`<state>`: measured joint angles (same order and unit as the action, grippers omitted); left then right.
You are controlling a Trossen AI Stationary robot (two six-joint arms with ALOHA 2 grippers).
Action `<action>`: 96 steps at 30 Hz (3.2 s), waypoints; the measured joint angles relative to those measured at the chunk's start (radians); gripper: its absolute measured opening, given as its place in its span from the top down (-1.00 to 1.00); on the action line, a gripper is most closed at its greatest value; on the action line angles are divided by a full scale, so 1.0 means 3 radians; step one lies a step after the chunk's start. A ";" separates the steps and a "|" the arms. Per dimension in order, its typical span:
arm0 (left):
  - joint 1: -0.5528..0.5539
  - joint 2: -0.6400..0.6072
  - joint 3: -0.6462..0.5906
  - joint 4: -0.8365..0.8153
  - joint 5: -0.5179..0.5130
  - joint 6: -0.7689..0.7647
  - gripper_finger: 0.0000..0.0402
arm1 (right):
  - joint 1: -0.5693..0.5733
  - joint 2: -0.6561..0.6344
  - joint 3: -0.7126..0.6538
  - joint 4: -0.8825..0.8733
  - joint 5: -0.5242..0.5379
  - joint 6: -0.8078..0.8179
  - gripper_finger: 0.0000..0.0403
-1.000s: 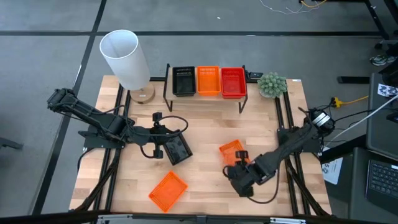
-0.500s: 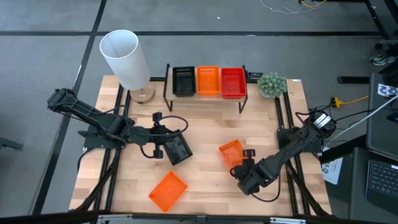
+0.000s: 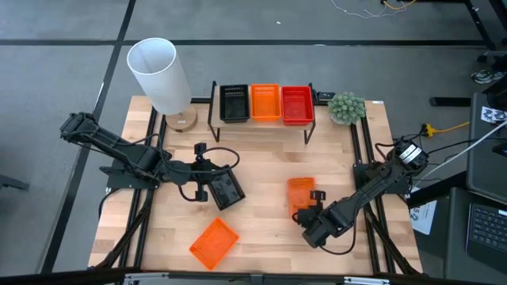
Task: Stack baskets on shelf by color
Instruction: Stack the right orange basket on top of the orange basket on the shelf, then stack the black basket on top of the stacked black baskets on the shelf
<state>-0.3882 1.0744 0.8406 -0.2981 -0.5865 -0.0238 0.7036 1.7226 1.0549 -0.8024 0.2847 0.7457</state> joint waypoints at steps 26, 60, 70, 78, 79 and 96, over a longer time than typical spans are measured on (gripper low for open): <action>0.0000 0.0000 0.0000 0.0001 0.0000 0.0000 0.79 | -0.1387 0.0001 0.2339 -0.1321 0.2267 -0.2367 0.99; -0.0001 0.0003 0.0000 -0.0001 0.0000 0.0101 0.79 | -0.3343 0.0336 0.2634 -0.0760 -0.0234 -0.3815 0.98; -0.0001 0.0003 -0.0001 -0.0002 0.0000 0.0103 0.80 | -0.3344 0.0346 0.2634 -0.0769 -0.0140 -0.3750 0.75; 0.0000 0.0003 -0.0001 -0.0003 0.0000 0.0088 0.79 | -0.3337 0.0345 0.2634 -0.0757 -0.0110 -0.3633 0.54; -0.0001 0.0003 -0.0001 -0.0003 0.0000 0.0088 0.80 | -0.3330 0.0344 0.2634 -0.0757 -0.0110 -0.3631 0.52; 0.0000 0.0003 0.0000 -0.0004 0.0001 0.0085 0.79 | -0.2762 0.0322 0.2804 -0.0801 -0.1421 -0.2436 0.42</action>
<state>-0.3882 1.0752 0.8406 -0.2993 -0.5861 0.0017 -0.1250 1.8191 1.8961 -1.0427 -0.1416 0.0148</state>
